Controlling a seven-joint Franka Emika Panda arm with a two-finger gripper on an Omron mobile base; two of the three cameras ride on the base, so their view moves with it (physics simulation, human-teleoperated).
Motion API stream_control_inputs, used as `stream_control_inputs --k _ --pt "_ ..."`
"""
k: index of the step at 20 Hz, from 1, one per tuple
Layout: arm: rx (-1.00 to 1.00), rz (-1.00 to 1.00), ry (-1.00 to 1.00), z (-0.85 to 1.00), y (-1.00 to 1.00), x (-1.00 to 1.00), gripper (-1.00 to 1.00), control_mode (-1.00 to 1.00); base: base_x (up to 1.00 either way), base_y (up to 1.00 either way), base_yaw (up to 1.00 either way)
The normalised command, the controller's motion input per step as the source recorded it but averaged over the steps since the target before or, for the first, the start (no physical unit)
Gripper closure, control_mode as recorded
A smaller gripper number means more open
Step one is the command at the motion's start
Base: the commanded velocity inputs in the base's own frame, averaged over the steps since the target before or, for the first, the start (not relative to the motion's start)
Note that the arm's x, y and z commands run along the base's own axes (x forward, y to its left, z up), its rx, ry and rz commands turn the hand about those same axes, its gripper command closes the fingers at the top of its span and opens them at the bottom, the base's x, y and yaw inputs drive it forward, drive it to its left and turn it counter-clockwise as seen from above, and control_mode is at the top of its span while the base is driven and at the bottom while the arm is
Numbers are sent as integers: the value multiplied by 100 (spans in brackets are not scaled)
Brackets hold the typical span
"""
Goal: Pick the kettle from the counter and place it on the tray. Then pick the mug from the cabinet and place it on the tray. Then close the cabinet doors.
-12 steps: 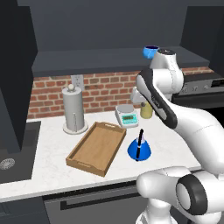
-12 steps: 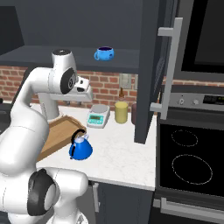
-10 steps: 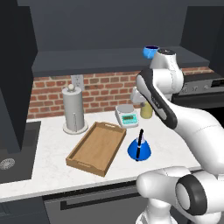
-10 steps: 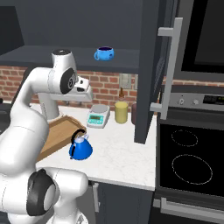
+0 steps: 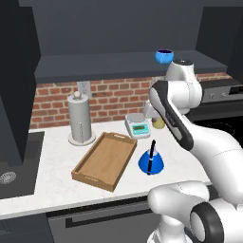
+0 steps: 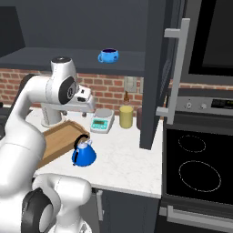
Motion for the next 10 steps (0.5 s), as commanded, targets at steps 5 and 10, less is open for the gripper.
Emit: stream_control_inputs --k 5,10 --pt "-4 -18 16 -69 19 -22 -100 -100 0 0 0" --pt "-1 -21 13 -44 7 -7 -100 -100 0 0 0"
